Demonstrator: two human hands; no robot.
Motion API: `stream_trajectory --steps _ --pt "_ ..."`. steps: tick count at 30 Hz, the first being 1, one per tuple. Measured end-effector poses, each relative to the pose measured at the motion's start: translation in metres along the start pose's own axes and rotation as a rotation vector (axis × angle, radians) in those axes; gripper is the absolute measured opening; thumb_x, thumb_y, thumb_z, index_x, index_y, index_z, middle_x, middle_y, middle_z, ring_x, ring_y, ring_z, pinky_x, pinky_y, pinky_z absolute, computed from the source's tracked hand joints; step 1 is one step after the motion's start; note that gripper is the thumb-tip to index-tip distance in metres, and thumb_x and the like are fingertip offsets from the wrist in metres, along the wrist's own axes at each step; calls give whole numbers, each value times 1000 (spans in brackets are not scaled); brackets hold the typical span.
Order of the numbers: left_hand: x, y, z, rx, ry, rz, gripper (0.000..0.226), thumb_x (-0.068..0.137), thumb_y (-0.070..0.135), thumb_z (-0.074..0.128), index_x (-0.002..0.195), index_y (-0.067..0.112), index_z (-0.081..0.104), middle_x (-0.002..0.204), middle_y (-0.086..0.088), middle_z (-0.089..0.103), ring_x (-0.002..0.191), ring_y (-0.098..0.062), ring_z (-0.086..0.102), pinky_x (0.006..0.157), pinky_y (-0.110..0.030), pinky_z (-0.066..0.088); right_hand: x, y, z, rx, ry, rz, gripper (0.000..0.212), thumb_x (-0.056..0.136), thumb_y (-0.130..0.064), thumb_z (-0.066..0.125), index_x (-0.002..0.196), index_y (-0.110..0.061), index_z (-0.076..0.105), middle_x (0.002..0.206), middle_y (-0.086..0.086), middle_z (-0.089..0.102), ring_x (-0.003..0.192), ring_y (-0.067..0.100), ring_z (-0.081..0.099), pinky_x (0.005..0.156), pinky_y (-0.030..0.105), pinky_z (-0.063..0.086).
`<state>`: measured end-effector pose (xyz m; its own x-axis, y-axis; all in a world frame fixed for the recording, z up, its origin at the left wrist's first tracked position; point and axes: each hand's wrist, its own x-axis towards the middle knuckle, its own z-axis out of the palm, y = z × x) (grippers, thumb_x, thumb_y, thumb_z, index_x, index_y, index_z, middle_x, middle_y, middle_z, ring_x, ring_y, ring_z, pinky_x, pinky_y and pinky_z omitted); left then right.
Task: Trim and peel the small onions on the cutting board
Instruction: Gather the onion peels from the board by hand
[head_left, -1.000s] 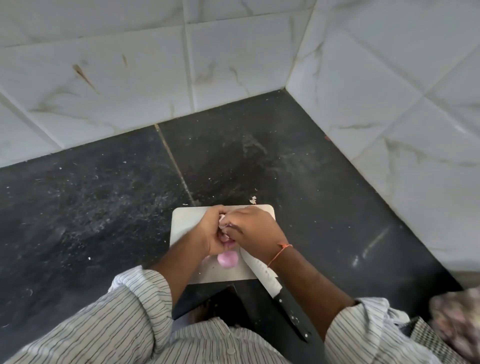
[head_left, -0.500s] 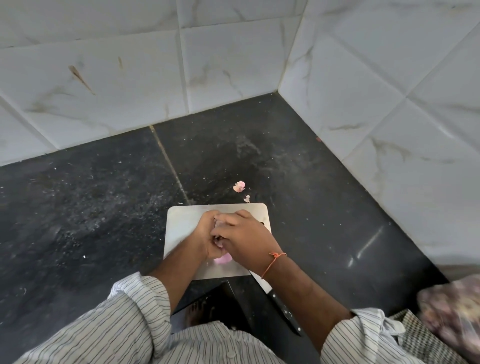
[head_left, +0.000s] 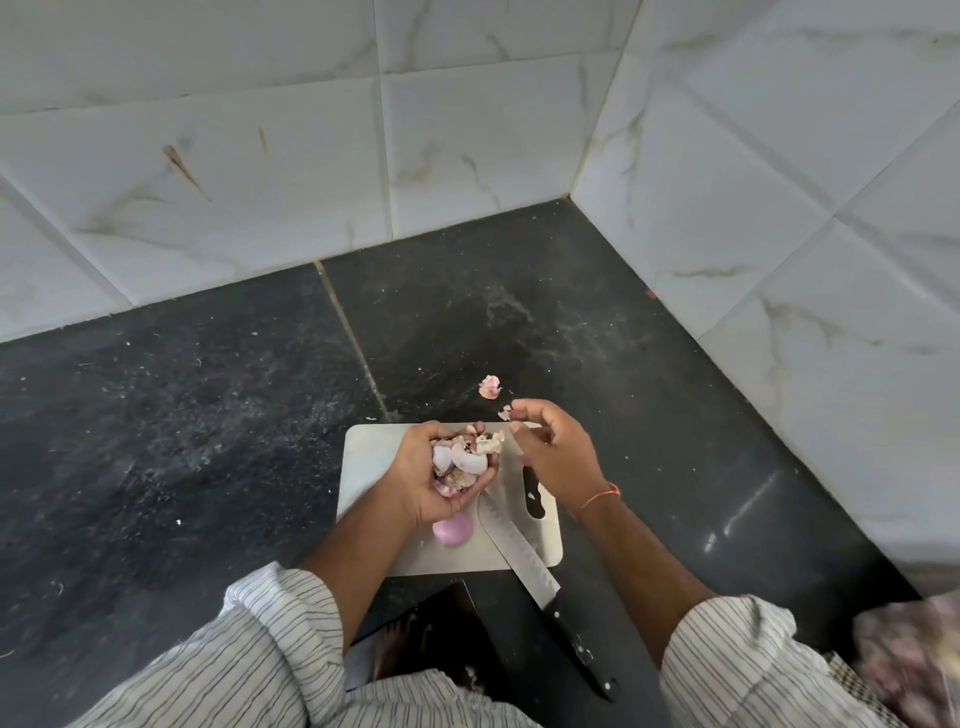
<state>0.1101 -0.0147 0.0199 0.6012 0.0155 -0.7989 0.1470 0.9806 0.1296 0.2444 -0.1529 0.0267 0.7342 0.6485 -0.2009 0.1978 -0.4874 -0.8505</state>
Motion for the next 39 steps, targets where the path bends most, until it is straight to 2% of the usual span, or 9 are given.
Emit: stream_trajectory --steps 7,14,17,21,24,27,31,34,39 --pt "2 9 -13 -80 -4 -15 30 94 24 53 103 8 78 99 -20 75 89 -29 69 63 -41 68 52 21 14 -391 -144 -53 41 102 -11 57 139 -24 67 137 0 69 124 20 65 112 37 50" --pt "0 25 -30 -121 61 31 30 93 22 54 111 7 74 97 -21 76 85 -30 71 57 -40 66 108 22 25 -831 -357 -307 80 92 13 54 160 -28 46 173 -4 29 150 26 34 115 42 49" --pt "0 31 -38 -107 100 41 31 92 22 54 109 5 74 97 -21 76 87 -30 70 56 -40 66 118 27 24 -950 -392 -352 57 99 -2 61 152 -25 55 161 -1 43 142 27 41 112 44 51" --pt "3 32 -46 -91 105 31 31 90 24 54 101 8 78 101 -17 76 88 -29 72 56 -40 65 114 28 23 -956 -312 -306 25 100 -12 61 122 -17 72 122 3 60 107 28 60 87 39 54" --pt "4 31 -46 -83 108 20 31 91 25 53 97 10 79 101 -16 76 89 -28 71 56 -40 66 105 29 24 -1002 -265 -254 20 101 -10 56 111 -11 74 108 8 64 93 30 66 75 35 48" --pt "4 30 -46 -70 116 23 31 93 25 53 101 9 78 99 -17 77 90 -29 71 56 -40 66 96 32 24 -1036 -232 -217 22 101 -9 57 116 -10 72 108 9 68 96 30 67 81 35 51" --pt "1 29 -47 -48 123 30 32 94 26 52 102 6 77 97 -18 77 89 -29 72 56 -40 66 88 34 18 -853 -174 -81 17 103 -14 59 111 -11 73 107 9 74 101 30 69 81 35 51" --pt "1 28 -47 -22 131 25 33 95 25 52 98 5 78 97 -19 78 88 -30 72 59 -41 67 74 21 12 -376 -128 52 12 100 -26 72 102 -18 80 98 -4 80 98 16 74 86 29 56" --pt "8 23 -42 46 135 18 32 91 26 60 103 2 78 106 -21 76 86 -33 75 69 -42 68 22 -27 17 -103 -234 -87 8 94 -29 80 101 -26 83 92 -15 80 89 1 74 82 18 59"
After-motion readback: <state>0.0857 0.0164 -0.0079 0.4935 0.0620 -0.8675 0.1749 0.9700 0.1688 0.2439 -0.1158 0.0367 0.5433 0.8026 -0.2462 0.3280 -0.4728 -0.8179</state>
